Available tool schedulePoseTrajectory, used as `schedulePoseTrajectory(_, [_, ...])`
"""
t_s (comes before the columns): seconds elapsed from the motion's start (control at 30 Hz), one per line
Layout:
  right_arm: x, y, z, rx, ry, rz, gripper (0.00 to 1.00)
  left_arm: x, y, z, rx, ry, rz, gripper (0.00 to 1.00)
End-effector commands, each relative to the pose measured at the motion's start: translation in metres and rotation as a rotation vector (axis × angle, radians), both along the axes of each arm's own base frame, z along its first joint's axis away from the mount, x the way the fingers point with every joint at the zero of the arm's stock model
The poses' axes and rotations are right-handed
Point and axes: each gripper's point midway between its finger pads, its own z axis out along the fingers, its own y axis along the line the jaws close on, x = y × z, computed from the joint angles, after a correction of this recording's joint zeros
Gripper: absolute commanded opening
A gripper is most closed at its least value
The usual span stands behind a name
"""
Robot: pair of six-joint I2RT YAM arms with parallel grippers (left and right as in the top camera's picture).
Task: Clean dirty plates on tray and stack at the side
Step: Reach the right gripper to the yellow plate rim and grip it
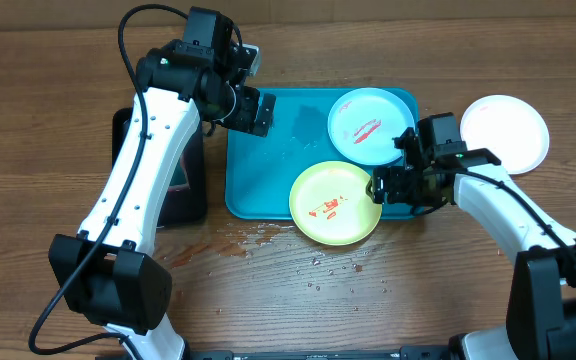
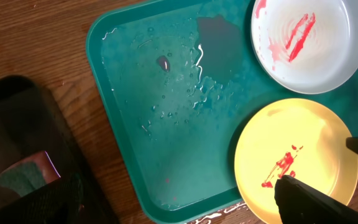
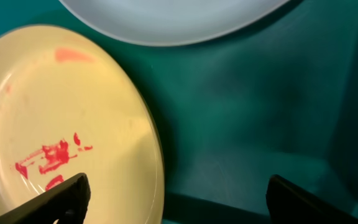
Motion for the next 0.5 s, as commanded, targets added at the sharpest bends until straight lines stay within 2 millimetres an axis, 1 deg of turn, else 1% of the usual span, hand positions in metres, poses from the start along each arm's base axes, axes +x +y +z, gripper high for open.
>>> schedulePoseTrajectory(0.0, [-0.005, 0.008, -0.011, -0.02, 0.016, 0.03, 0.87, 0.0, -0.001, 0.002, 0.005, -0.004, 0.003, 1.0])
schedulePoseTrajectory(0.1, [-0.006, 0.015, -0.023, -0.059, 0.022, 0.062, 0.8, 0.0, -0.001, 0.002, 0.005, -0.004, 0.003, 1.0])
schedulePoseTrajectory(0.2, [-0.008, 0.019, -0.034, -0.117, 0.028, 0.082, 0.79, -0.001, -0.001, 0.001, 0.006, -0.001, 0.003, 1.0])
schedulePoseTrajectory(0.27, [-0.007, 0.018, -0.038, -0.147, 0.03, 0.054, 0.79, -0.001, -0.001, 0.001, 0.006, 0.001, 0.003, 1.0])
schedulePoseTrajectory(0.37, [-0.004, 0.017, -0.038, -0.152, 0.026, 0.024, 0.71, -0.001, -0.001, 0.001, 0.006, 0.001, 0.003, 1.0])
schedulePoseTrajectory(0.4, [-0.003, 0.018, -0.038, -0.15, 0.023, 0.023, 0.64, -0.001, -0.001, 0.001, 0.006, 0.001, 0.003, 1.0])
schedulePoseTrajectory(0.47, [-0.003, 0.018, -0.038, -0.149, 0.02, 0.02, 0.56, -0.001, -0.001, 0.001, 0.006, 0.001, 0.003, 1.0])
